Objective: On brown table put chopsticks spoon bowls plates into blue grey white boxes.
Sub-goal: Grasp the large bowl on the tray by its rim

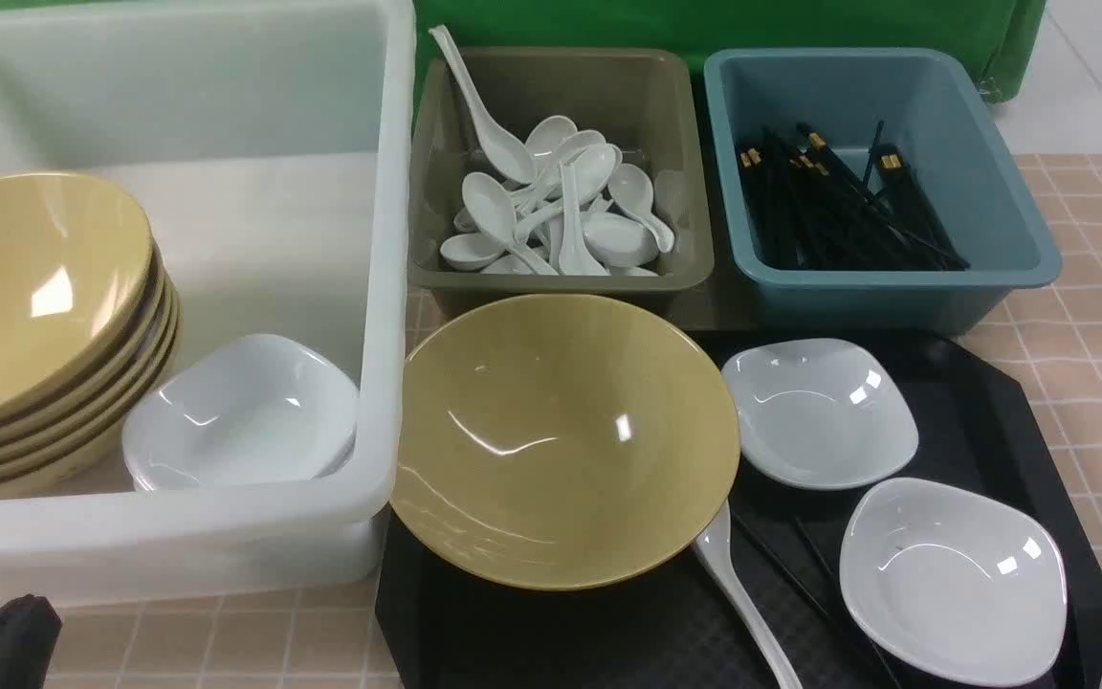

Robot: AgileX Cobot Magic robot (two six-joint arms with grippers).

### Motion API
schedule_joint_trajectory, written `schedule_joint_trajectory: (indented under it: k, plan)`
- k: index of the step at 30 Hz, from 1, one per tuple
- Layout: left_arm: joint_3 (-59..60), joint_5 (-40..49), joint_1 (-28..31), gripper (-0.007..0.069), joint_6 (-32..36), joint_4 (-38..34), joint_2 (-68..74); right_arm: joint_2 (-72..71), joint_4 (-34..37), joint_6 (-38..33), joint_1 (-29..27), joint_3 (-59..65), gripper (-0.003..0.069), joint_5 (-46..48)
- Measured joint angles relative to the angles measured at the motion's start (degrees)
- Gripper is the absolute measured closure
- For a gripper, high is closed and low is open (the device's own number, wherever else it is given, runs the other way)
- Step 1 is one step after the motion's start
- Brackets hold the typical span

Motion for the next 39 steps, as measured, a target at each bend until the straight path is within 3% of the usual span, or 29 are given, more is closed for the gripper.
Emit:
schedule_joint_trajectory:
  k: [33,39]
  plan:
    - [0.00,-0.23,0.00,0.0632,1.47,2.43,0.00,0.00,0.00,-0.36,0.00,0.00,0.0422,-0.11]
    - [0.00,-1.13,0.00,0.0632,1.52,3.01,0.00,0.00,0.00,-2.00,0.00,0.19,0.0422,-4.46]
